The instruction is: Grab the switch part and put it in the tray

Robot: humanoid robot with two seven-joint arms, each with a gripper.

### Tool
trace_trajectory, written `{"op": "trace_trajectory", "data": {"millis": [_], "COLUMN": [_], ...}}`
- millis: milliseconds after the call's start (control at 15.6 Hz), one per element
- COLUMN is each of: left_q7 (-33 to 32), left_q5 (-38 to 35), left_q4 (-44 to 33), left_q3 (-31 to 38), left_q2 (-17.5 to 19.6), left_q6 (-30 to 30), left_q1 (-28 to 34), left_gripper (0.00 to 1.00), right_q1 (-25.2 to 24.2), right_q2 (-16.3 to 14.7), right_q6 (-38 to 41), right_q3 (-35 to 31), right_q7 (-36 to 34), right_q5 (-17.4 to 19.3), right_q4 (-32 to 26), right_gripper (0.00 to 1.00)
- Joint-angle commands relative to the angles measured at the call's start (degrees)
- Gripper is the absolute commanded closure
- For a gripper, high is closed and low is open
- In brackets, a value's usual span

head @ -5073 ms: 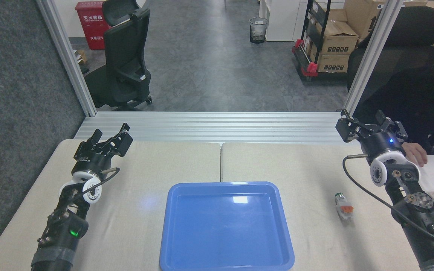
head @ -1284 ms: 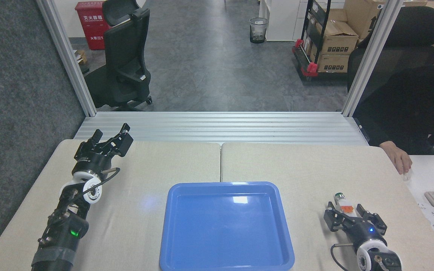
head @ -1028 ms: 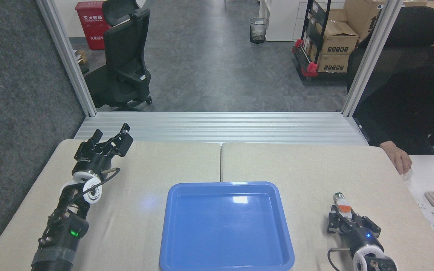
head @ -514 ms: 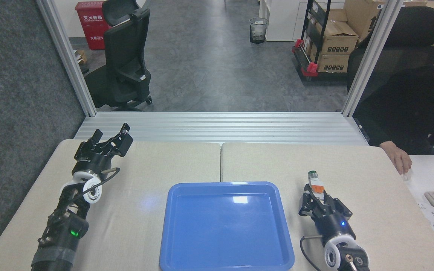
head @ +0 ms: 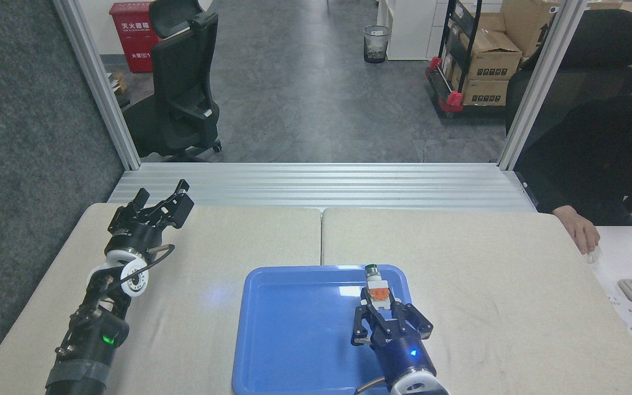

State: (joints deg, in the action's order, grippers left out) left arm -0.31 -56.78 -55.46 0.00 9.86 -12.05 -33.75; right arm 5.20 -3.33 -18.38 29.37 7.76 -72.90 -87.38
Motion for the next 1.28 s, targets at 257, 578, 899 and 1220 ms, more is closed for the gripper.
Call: {"op": "trace_trajectory", "data": {"millis": [257, 578, 899, 1220], "left_q7": [0.0, 0.0, 0.0, 0.0], "left_q5": [0.0, 0.0, 0.0, 0.0], "left_q4": [0.0, 0.0, 0.0, 0.0], "left_q3": [-1.3, -1.3, -1.3, -1.3], "left_q2": [0.1, 0.1, 0.0, 0.0], "left_q6": [0.0, 0.0, 0.0, 0.0], "left_q1": [0.0, 0.0, 0.0, 0.0], "left_gripper": [0.0, 0.0, 0.0, 0.0], "right_q1": [0.7, 3.7, 18.2, 25.0], "right_q2": [6.5, 7.1, 5.4, -12.6], "right_q6": [-7.2, -6.7, -5.4, 8.7], "right_q3": [16.9, 5.7, -5.1, -13.1], "right_q7": [5.2, 4.6, 0.8, -2.8], "right_q5": [-1.7, 1.2, 3.4, 4.7], "right_q4": [13.3, 13.3, 9.0, 16.0], "right_gripper": [1.0, 0.0, 0.0, 0.0]}}
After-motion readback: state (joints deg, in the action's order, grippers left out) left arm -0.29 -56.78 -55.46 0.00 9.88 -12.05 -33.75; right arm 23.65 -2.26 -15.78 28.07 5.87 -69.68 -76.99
